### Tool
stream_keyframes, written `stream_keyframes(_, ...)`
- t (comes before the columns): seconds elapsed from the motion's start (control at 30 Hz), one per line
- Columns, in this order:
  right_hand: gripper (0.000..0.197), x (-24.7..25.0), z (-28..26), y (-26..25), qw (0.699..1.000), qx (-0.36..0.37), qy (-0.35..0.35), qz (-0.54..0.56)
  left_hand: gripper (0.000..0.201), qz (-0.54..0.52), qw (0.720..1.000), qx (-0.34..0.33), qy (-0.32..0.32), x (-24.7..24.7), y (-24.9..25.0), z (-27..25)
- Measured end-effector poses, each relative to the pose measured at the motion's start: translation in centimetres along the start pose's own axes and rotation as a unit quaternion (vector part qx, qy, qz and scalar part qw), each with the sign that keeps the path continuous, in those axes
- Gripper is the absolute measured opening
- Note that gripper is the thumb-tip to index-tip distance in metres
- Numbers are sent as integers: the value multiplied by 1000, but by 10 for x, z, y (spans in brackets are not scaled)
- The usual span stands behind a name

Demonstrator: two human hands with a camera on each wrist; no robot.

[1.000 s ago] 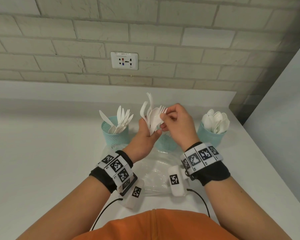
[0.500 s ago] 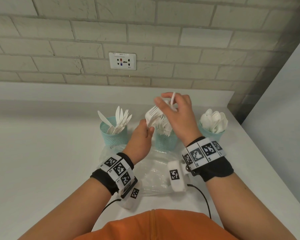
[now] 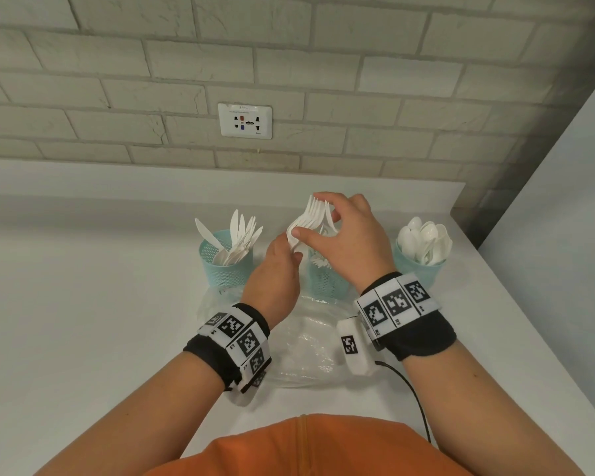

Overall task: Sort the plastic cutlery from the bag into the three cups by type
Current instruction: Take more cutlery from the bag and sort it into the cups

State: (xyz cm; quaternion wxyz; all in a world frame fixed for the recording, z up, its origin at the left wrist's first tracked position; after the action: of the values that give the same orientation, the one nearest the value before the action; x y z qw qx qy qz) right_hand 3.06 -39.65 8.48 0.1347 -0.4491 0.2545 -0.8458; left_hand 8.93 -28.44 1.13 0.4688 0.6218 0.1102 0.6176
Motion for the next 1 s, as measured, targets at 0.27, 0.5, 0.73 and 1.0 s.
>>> stream_keyframes(0.27,51,-13,-8,-2,999,23,-22,11,34,-58,998,-3,-19,-2,-5,12)
stream_keyframes(0.5,49,-21,-9,5,990,-35,-8,137,48,-111,993,-31,-23,-7,-4,11)
stream_keyframes(0.73,52,-19,-6,17,950,-129,16,283,54,-186,981,9,-58,-13,-5,15)
stream_keyframes(1.0,44,-20,-8,25,955,-148,-22,257,53,-167,984,-63,-24,-18,5,16)
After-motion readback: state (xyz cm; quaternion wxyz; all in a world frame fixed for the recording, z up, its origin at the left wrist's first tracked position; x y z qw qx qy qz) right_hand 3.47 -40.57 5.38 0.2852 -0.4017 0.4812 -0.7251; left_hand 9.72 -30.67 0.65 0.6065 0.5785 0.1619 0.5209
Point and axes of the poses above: each hand's wrist, its own z-axis towards the middle knuckle, its own x-axis out of the back of the hand, y = z × x, the point moved 3 cm from there along z, towards the middle knuckle, and after that the axes turned 10 degrees about x, right-handed, at the moved point
